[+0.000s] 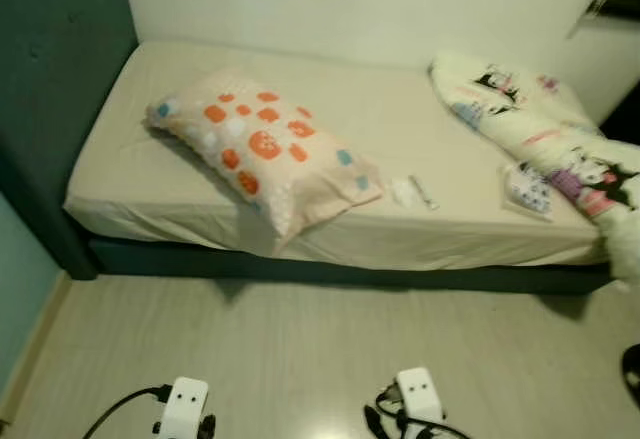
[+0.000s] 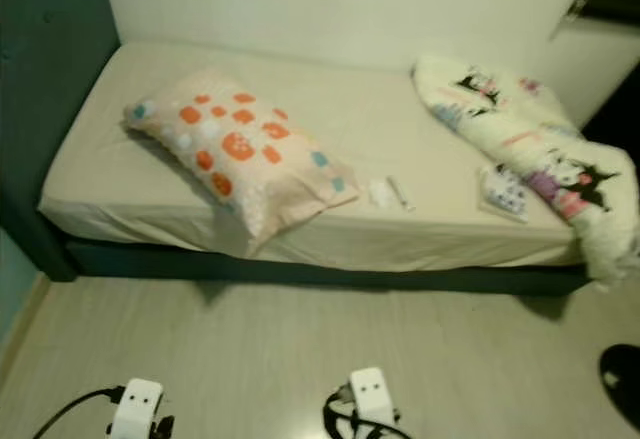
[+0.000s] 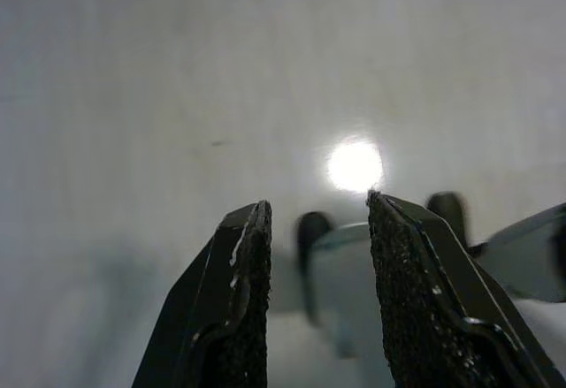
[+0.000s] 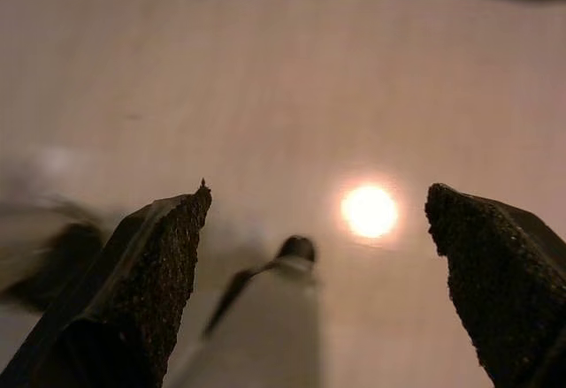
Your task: Clean up the room
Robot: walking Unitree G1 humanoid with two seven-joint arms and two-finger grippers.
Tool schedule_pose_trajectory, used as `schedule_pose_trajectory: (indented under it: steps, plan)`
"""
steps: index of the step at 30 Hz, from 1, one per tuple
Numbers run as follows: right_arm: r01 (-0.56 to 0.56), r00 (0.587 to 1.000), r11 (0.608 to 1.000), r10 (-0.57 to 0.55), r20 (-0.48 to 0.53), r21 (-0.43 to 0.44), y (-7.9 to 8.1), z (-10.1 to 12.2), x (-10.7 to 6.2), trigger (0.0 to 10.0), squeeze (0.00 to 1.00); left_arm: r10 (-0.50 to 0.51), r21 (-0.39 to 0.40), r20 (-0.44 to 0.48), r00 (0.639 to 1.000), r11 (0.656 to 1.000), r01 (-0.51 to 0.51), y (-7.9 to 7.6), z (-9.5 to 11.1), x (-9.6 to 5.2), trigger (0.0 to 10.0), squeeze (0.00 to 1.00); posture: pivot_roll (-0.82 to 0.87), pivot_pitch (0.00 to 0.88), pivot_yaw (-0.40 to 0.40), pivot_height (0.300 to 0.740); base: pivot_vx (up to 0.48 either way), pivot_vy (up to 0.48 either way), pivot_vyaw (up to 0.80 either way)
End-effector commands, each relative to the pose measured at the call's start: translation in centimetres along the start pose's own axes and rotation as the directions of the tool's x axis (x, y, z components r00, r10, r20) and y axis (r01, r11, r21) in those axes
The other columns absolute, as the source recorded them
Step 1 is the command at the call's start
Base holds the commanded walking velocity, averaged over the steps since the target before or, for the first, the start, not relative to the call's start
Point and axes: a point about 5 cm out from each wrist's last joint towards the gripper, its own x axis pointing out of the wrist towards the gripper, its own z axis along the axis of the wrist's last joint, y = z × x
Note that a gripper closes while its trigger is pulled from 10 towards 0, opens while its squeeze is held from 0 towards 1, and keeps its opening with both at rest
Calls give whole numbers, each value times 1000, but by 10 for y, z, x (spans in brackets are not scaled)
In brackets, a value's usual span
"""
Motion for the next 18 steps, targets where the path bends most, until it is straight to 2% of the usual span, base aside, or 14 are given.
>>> schedule_pose_trajectory:
  steps: [1,18]
  plan:
    - [21,999,1000,-21,-29,3,-8,-7,-4,10000,0,-19,-13,-13,1000,1000,19,-7,-4,-1,10000,0,85,44,-43,733,300,0,0]
    - [10,999,1000,-10,-37,-16,-8,-8,-4,10000,0,-22,-13,-12,1000,1000,22,-9,-3,0,10000,0,85,40,-49,733,313,0,0]
